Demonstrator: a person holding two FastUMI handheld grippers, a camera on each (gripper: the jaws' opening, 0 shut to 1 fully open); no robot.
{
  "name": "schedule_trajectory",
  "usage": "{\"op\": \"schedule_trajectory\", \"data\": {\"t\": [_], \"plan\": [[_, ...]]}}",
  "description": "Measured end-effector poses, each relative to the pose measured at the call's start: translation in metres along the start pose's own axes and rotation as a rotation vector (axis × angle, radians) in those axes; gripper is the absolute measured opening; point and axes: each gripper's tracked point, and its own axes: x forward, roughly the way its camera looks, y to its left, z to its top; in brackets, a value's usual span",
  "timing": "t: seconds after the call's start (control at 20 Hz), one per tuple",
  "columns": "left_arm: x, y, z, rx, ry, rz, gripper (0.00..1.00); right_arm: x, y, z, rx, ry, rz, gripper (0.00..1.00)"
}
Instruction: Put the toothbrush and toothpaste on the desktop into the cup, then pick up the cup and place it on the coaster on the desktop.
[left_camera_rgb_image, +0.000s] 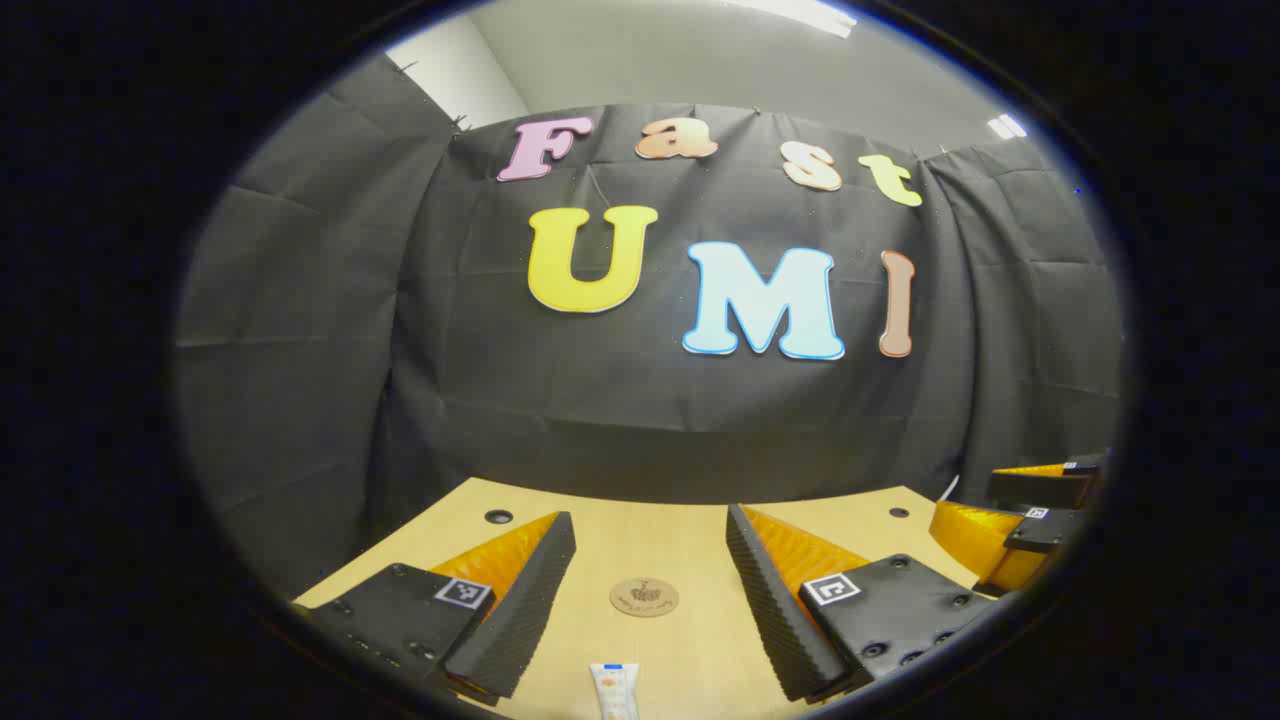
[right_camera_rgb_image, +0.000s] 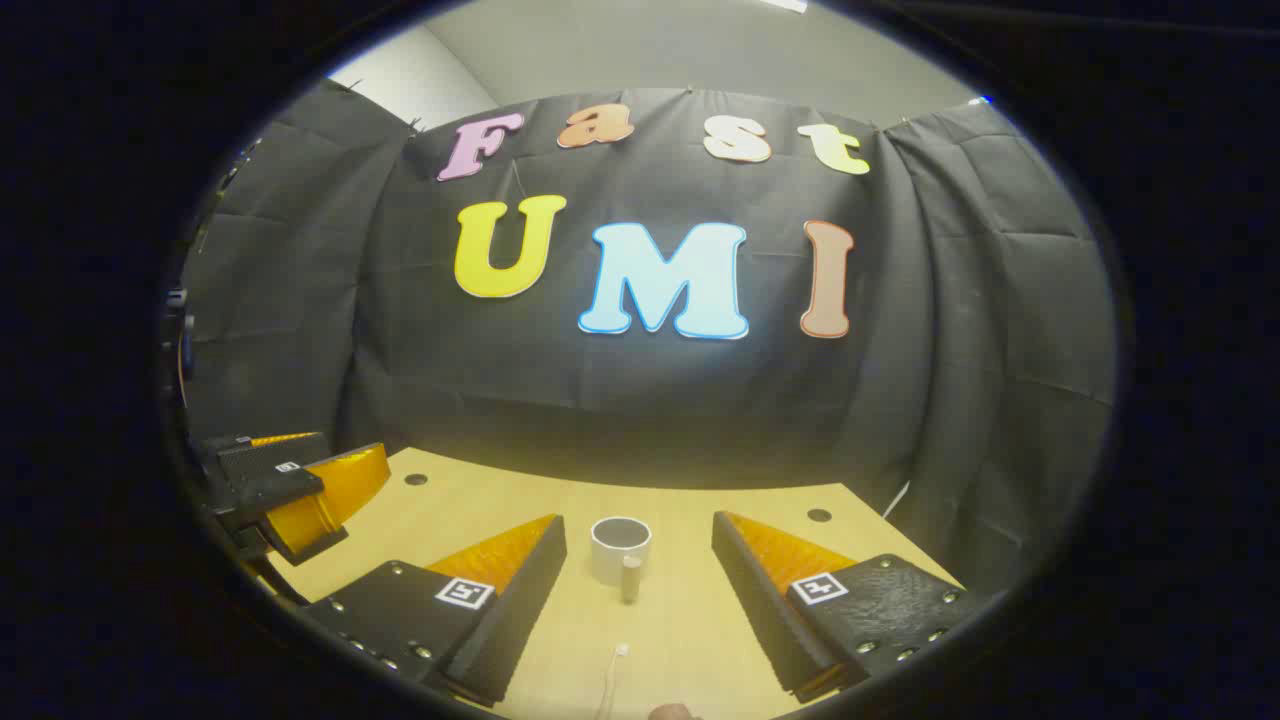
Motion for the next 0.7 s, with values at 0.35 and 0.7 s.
{"op": "schedule_trajectory", "data": {"t": [0.35, 0.7], "plan": [[0.0002, -0.0020, -0.0002, 0.000, 0.003, -0.007, 0.97, 0.0001, 0.0008, -0.0017, 0.005, 0.004, -0.002, 0.92], [0.0000, -0.0046, -0.0015, 0.001, 0.010, -0.016, 0.97, 0.0002, 0.0051, -0.0034, 0.010, 0.011, 0.008, 0.92]]}}
